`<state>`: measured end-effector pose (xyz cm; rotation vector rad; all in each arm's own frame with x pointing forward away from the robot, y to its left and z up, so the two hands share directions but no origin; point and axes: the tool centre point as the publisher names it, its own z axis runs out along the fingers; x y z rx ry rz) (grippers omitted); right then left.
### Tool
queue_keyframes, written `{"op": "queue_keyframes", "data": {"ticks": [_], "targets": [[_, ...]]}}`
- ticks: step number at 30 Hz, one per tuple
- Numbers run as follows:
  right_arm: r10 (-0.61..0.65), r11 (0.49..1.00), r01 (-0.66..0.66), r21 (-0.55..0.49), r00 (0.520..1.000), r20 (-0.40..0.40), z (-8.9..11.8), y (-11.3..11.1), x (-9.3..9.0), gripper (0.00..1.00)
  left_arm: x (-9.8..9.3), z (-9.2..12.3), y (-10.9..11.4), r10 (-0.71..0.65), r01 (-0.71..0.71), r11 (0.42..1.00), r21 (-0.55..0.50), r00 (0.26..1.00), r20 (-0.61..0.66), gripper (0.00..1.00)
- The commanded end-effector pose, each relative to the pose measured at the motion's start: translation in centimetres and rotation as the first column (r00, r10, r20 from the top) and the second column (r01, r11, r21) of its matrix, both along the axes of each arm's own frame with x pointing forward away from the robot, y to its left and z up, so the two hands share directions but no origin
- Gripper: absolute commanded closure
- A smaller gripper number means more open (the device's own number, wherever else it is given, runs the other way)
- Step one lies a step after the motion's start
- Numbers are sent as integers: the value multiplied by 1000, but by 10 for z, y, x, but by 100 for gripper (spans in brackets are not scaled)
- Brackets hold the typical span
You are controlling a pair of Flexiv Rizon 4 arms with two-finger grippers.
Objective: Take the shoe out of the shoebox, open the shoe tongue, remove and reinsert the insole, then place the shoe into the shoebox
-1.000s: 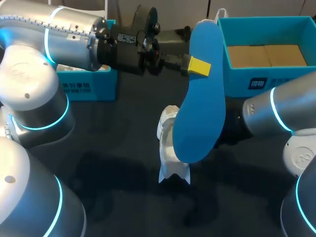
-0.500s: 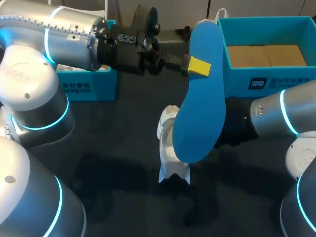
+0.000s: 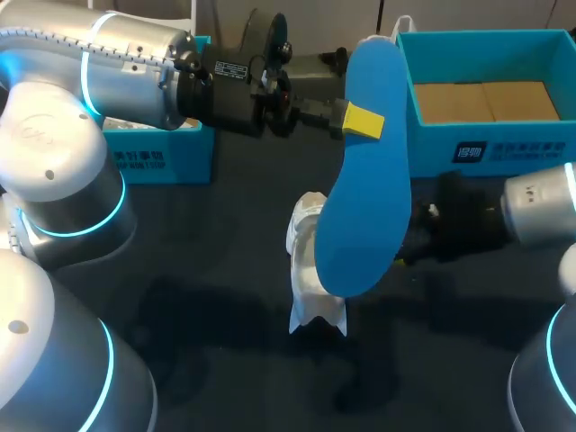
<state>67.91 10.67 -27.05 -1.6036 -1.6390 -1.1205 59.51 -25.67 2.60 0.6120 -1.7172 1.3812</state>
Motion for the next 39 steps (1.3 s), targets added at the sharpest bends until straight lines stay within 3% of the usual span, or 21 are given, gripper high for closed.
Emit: {"op": "queue_keyframes", "data": {"ticks": [1,9,10,15,19,26,29,39], "targets": [[9,1000,-9,28,1000,2,8,-16,-4,0,1,1,-1,-2,2,1000,1,1000,0,100],[9,1000,-9,28,1000,2,8,-16,-4,0,1,1,-1,-2,2,1000,1,1000,0,100],[-20,998,18,55,999,27,9,-17,-3,0,1,1,-1,-2,2,1000,1,1000,0,100],[-60,987,64,147,998,-29,13,-18,2,0,1,1,-1,-2,2,1000,1,1000,0,100],[-30,979,24,202,999,25,33,-20,3,0,1,1,-1,-2,2,1000,1,1000,0,100],[-8,973,5,230,1000,12,66,-33,4,0,1,1,-1,-2,2,1000,1,1000,0,100],[8,970,-5,242,1000,-12,76,-41,3,0,1,1,-1,-2,2,1000,1,1000,0,100],[63,955,-72,289,997,38,110,-78,-3,0,1,1,-1,-2,2,1000,1,1000,0,100]]}}
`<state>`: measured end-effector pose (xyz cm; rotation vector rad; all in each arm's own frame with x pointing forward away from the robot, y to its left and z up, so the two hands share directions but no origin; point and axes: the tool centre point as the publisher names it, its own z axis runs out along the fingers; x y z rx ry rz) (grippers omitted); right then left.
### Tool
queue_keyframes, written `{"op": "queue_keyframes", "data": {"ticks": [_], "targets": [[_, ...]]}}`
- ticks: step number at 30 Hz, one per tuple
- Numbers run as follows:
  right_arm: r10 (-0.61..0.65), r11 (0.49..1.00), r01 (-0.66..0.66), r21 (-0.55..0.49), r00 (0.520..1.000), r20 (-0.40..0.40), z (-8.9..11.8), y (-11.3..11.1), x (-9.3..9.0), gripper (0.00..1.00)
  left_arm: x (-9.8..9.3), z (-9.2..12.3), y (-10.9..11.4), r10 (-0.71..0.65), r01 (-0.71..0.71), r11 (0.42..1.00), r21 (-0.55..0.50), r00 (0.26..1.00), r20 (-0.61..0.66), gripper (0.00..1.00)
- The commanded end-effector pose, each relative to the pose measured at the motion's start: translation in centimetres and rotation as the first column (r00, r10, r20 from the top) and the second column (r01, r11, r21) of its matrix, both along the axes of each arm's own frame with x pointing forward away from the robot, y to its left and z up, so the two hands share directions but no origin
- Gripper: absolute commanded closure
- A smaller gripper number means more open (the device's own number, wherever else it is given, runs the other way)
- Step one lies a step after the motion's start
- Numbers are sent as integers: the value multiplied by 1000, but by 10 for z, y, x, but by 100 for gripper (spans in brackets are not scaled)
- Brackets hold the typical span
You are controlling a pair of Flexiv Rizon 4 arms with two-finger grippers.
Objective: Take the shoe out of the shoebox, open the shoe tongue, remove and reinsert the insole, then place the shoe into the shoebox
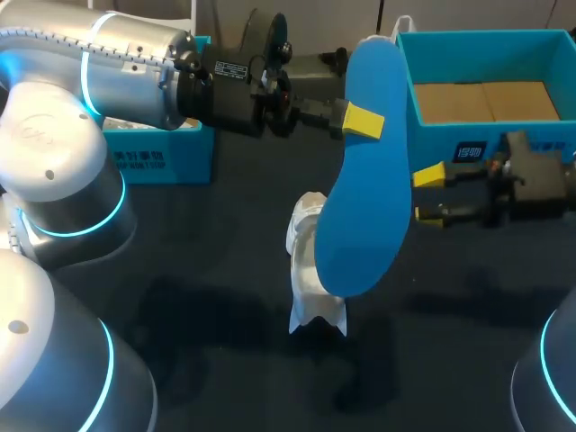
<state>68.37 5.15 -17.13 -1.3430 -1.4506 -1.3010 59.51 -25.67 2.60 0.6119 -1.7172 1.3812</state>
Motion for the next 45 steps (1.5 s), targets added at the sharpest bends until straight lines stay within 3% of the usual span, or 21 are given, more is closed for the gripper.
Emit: {"op": "queue_keyframes", "data": {"ticks": [1,35,41,45], "targets": [[24,1000,-24,-8,1000,-7,13,-24,-7,0,1,1,-1,-2,2,1000,1,1000,0,100],[9,1000,-9,2,1000,1,17,-28,-6,0,1,1,-1,-2,2,1000,1,1000,0,100],[9,1000,-9,2,1000,1,17,-28,-6,0,-4,-3,5,0,12,999,-48,972,235,100],[9,1000,-9,2,1000,1,17,-28,-6,0,-1,-12,9,58,-18,996,-92,887,458,100]]}}
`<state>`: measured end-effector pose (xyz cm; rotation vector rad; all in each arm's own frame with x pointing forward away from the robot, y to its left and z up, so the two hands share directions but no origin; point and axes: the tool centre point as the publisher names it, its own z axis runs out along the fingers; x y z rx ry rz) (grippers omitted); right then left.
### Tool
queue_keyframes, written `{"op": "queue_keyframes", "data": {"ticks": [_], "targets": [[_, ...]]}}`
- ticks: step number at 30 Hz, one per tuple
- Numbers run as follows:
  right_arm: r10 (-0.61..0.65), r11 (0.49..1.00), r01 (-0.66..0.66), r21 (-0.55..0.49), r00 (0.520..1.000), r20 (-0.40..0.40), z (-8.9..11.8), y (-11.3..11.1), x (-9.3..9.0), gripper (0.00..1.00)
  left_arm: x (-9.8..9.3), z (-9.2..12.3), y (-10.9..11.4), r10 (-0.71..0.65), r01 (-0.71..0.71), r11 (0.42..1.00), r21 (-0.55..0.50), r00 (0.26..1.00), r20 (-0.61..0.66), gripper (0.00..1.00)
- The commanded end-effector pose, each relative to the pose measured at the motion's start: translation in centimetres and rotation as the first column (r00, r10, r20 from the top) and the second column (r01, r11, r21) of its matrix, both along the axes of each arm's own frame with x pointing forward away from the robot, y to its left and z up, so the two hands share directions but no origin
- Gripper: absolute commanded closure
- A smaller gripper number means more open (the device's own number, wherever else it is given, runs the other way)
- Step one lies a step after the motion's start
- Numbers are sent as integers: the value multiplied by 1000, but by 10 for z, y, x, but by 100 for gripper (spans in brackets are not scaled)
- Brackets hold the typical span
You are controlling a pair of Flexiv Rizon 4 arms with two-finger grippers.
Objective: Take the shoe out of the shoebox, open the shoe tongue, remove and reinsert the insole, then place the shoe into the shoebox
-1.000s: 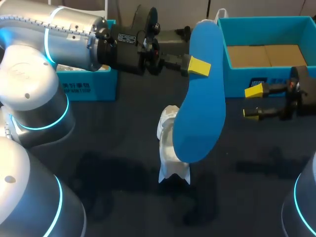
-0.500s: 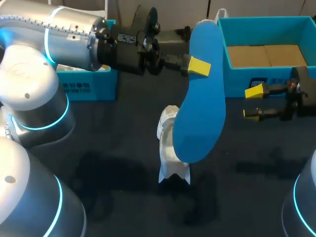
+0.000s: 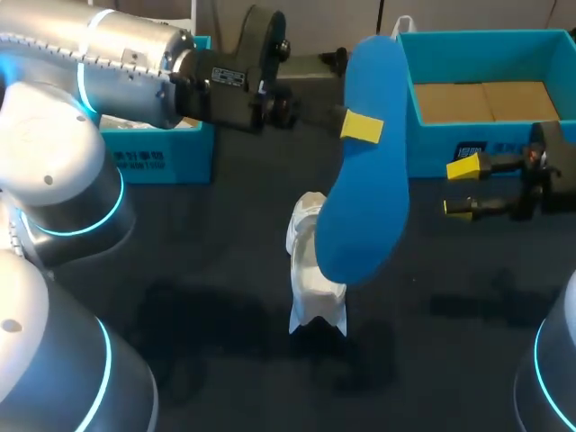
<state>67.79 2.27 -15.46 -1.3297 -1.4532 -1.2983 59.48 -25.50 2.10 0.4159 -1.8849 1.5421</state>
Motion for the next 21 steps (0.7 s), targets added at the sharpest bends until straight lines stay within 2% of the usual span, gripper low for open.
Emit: {"op": "queue_keyframes", "data": {"ticks": [1,4,5,7,9,10,14,15,21], "targets": [[-1,1000,1,-2,1000,-1,0,1,0,0,1,-11,9,69,-49,996,-75,956,286,100],[-1,1000,1,-2,1000,-1,0,1,0,0,7,-21,11,126,-73,989,-128,865,485,100],[-1,1000,1,-2,1000,-1,0,1,0,0,9,-26,11,142,-59,985,-161,804,578,100],[-1,1000,1,-2,1000,-1,0,1,0,0,13,-32,10,172,-54,980,-191,711,682,100],[-1,1000,1,-2,1000,-1,0,1,0,0,19,-36,10,210,-35,970,-239,611,763,100],[-1,1000,1,-2,1000,-1,0,1,0,0,21,-36,9,224,-30,966,-256,585,779,100],[-1,1000,1,-2,1000,-1,0,1,0,0,33,-33,1,395,21,902,-431,362,844,100],[-1,1000,1,-2,1000,-1,0,1,0,0,35,-32,0,417,26,892,-451,335,845,100],[-1,1000,1,-2,1000,-1,0,1,0,0,37,-28,-1,430,22,886,-464,339,837,100]]}}
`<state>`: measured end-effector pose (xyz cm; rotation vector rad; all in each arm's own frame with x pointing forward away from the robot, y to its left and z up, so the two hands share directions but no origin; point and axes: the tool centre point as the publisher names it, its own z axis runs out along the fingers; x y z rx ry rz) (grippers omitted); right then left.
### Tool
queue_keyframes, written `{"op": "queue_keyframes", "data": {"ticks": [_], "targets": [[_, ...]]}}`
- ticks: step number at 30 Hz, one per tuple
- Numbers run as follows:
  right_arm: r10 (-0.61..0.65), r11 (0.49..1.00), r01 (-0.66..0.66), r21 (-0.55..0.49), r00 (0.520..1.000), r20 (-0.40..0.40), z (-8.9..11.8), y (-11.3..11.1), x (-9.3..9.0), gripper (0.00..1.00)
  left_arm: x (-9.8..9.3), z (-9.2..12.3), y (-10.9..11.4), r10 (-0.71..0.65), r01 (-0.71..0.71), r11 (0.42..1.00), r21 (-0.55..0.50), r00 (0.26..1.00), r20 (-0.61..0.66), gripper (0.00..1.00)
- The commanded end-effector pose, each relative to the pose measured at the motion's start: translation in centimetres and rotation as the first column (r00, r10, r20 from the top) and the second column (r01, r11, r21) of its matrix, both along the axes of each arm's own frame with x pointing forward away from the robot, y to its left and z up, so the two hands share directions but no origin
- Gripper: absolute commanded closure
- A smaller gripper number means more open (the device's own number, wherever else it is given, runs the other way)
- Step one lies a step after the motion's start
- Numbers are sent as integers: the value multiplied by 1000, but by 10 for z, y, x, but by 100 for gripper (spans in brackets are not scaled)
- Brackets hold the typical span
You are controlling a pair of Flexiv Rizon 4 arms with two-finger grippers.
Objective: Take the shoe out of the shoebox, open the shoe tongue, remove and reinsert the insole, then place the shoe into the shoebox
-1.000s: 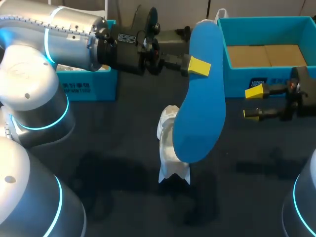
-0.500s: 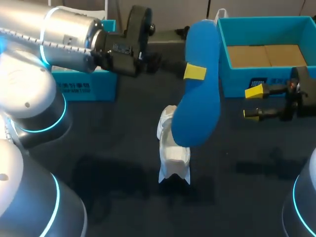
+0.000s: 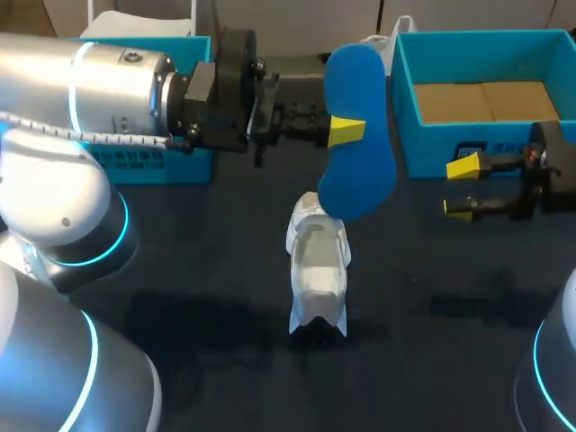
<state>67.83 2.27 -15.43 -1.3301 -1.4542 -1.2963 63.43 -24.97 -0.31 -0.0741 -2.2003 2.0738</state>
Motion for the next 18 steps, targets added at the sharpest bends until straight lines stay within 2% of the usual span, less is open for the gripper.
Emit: {"op": "queue_keyframes", "data": {"ticks": [1,8,10,11,16,17,18], "targets": [[-2,1000,2,-1,1000,0,0,1,0,0,-3,-4,-7,182,-35,958,-284,842,508,100],[-2,1000,2,-1,1000,0,0,1,0,0,-3,-4,-7,182,-35,958,-284,842,508,100],[-2,1000,2,-1,1000,0,0,1,0,0,-5,-17,-3,211,15,937,-350,775,596,100],[-2,1000,2,-1,1000,0,0,1,0,0,-5,-24,-1,240,66,914,-400,707,666,100],[-2,1000,2,-1,1000,0,0,1,0,0,4,-51,4,291,186,881,-434,510,809,100],[-2,1000,2,-1,1000,0,0,1,0,0,6,-54,5,285,184,887,-423,503,816,100],[-2,1000,2,-1,1000,0,0,1,0,0,7,-57,6,294,220,878,-426,454,841,100]]}}
